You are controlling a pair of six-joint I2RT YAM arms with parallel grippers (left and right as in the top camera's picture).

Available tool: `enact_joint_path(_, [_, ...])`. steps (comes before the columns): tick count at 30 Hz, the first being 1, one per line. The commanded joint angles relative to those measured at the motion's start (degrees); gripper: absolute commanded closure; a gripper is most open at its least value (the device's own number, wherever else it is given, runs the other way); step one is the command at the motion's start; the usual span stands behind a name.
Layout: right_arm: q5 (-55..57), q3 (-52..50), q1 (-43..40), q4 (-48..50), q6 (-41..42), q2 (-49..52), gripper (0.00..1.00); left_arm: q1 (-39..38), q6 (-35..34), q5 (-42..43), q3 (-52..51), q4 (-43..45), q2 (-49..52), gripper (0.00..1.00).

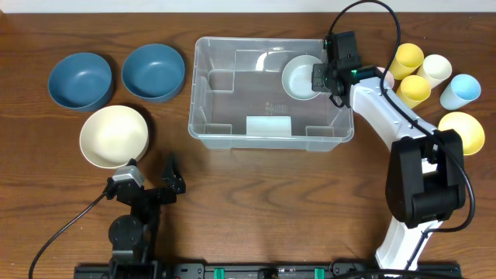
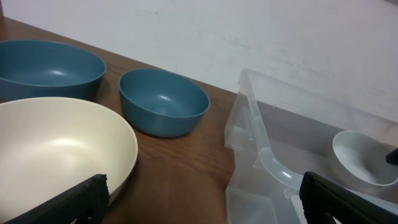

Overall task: Pack container
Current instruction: 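Carry the grey bowl into the container and release it, then move the right gripper to the white bowl and grasp its rim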

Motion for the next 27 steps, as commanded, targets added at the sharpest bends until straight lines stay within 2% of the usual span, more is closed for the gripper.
enact_joint_path(1, [0.74,0.96,0.15,0.61,-0.02,1.66,0.82,-0.09,0.98,-1.70,-1.05,-2.19,-0.35,0.02])
enact_joint_path(2, [0.74,0.96,0.15,0.79,-0.02,1.66,0.70,-0.09,0.98,-1.70,-1.05,-2.19,-0.35,0.02])
enact_joint_path(4, [0.74,0.96,0.17,0.92,-0.28,1.66,0.57,-0.09,0.98,-1.73,-1.05,-2.19,-0.35,0.02])
enact_joint_path(17, [-1.09,4.02,2.01,-3.63,-3.89,-1.81,0.46,-0.09,0.98,-1.73,-1.05,-2.19,-0.35,0.02])
enact_joint_path(20, [-2.99,7.45,3.02,-8.50,-4.90,-4.72,0.39,-0.09,0.98,-1.73,-1.05,-2.19,-0.35,0.02])
enact_joint_path(27, [-4.02,15.04,3.76,-22.16,-0.68,-15.69,0.13,-0.09,0.98,-1.70,-1.05,-2.19,-0.35,0.02])
